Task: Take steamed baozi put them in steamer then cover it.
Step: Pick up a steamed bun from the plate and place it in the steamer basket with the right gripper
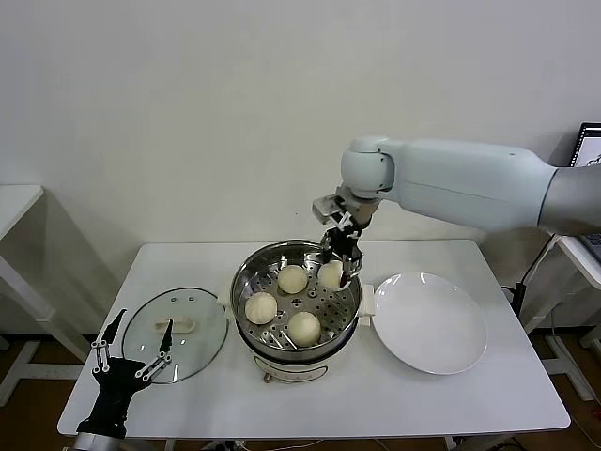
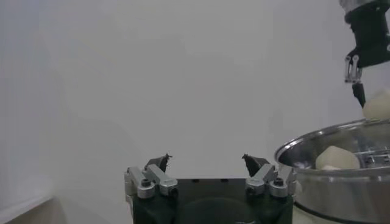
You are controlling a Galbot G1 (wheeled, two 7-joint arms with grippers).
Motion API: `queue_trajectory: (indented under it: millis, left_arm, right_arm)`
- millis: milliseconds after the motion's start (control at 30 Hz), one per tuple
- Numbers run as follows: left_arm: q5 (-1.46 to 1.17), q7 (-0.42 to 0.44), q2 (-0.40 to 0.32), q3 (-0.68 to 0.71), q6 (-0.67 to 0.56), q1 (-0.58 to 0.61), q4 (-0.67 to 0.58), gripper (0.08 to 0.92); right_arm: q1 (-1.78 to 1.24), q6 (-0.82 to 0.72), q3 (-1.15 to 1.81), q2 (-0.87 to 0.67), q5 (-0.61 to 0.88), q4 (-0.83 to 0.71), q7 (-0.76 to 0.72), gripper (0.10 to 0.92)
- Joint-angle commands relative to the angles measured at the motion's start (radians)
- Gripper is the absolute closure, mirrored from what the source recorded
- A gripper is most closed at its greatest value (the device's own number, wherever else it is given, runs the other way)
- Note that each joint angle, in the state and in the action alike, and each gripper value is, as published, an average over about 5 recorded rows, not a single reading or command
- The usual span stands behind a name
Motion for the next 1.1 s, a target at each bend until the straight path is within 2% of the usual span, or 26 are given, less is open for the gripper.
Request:
queue_trajectory:
  millis: [33,533,833,1033,1100]
  left_arm:
    - [-0.001,-0.001,0.000,-0.004,-0.002,0.000,0.003,0.177]
    - [-0.002,-0.004,-0.002,-0.009,-0.007,-0.004,0.009,0.177]
    - [-0.001,-0.010,-0.002,-0.010,-0.001,-0.007,0.008,0.177]
    - [0.032,-0.017,-0.005,-0.012,-0.017,-0.016,0.018,0.177]
    - [0.044,-0.022,-0.005,-0.012,-0.021,-0.022,0.023,0.177]
  right_arm:
    - [-0.047,-0.022,-0.023,0.033,-0.029,0.001,0.028,0.372]
    - [-0.081,-0.016,-0.023,0.049,-0.065,-0.026,0.033,0.343]
    - [-0.082,-0.011,0.008,0.037,-0.065,-0.014,0.042,0.209]
    - [-0.090,0.028,0.133,-0.059,-0.064,0.044,0.044,0.203]
    - [-0.104,0.061,0.201,-0.122,-0.027,0.070,0.095,0.203]
